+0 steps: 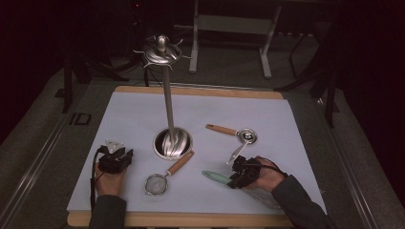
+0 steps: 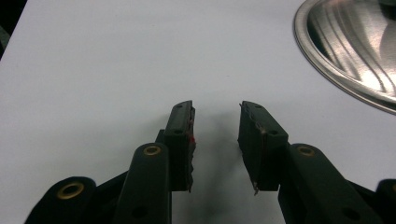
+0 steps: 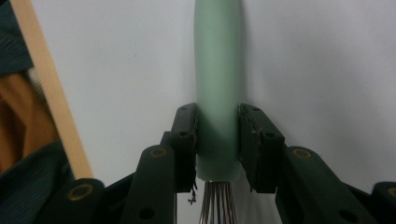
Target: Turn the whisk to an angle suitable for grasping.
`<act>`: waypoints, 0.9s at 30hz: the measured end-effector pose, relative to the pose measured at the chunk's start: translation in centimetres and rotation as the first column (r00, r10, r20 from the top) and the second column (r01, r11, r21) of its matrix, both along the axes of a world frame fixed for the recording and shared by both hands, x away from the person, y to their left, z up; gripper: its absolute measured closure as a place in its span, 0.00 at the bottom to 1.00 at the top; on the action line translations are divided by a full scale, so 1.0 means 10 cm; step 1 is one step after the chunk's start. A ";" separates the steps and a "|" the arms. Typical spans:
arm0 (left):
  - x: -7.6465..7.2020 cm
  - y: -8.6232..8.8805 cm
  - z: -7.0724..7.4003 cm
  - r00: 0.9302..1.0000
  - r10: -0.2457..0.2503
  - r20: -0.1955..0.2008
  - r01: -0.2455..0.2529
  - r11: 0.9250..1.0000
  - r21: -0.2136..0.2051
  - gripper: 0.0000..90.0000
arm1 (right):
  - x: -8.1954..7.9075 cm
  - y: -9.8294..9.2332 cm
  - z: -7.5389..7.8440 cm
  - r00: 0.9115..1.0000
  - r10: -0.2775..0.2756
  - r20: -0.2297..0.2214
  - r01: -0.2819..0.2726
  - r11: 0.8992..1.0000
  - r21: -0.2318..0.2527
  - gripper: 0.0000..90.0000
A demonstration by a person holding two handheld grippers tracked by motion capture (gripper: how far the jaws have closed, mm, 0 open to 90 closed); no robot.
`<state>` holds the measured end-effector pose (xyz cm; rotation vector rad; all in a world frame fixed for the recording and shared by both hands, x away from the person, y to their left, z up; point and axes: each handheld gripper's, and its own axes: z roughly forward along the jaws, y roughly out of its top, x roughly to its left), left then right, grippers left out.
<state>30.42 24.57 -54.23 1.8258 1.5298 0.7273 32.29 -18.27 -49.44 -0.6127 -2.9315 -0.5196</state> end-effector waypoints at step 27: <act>0.00 0.00 0.00 1.000 0.000 -0.002 0.000 1.000 -0.002 0.72 | 0.07 0.04 0.00 0.998 -0.020 -0.058 0.017 0.998 -0.061 0.77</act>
